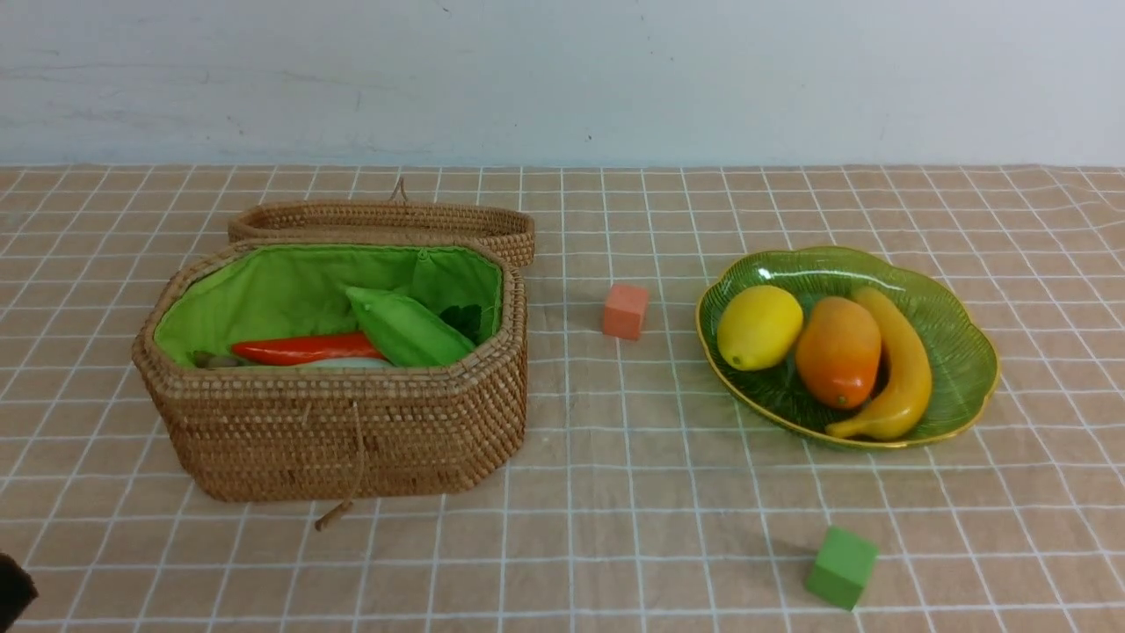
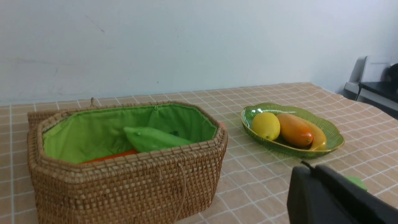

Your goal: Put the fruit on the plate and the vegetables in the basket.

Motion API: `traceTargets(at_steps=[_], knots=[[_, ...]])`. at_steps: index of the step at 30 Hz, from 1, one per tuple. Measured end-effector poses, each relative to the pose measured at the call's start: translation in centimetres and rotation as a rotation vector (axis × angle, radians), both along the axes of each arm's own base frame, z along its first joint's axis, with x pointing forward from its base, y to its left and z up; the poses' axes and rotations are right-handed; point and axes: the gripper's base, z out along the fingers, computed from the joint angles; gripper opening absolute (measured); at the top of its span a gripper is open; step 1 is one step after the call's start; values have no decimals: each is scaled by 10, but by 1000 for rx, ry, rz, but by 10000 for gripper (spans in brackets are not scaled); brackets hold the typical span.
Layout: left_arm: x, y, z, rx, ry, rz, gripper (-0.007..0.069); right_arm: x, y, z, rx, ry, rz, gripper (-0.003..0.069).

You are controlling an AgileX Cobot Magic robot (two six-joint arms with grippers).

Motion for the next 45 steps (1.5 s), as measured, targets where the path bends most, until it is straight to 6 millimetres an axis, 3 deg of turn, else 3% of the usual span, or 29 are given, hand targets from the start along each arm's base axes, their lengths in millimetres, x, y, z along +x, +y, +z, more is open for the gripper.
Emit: traceTargets(at_steps=[3,10,19,26,29,31,34,45], knots=[[2,0,-9,30,40,17,-13,-33,-8,-19,34,-185,-30,-8],[4,4,-18,74,111,62,-13,-56,-15,-43,81,-475,-76,1],[4,6,-21,94,143,84,-12,-59,-20,-87,0,-444,-74,17],[4,6,-22,96,145,85,-8,-58,-26,-108,-113,-503,-83,-18],[4,6,-22,96,145,85,-5,-60,-30,-129,-142,-549,-137,-18],[4,6,-22,96,145,85,-3,-65,-32,-155,-140,-559,-179,-18],[4,6,-22,97,145,86,-2,-69,-32,-174,-119,-556,-199,-19],[4,6,-22,98,145,87,9,-69,-31,-172,-84,-582,-206,-18]])
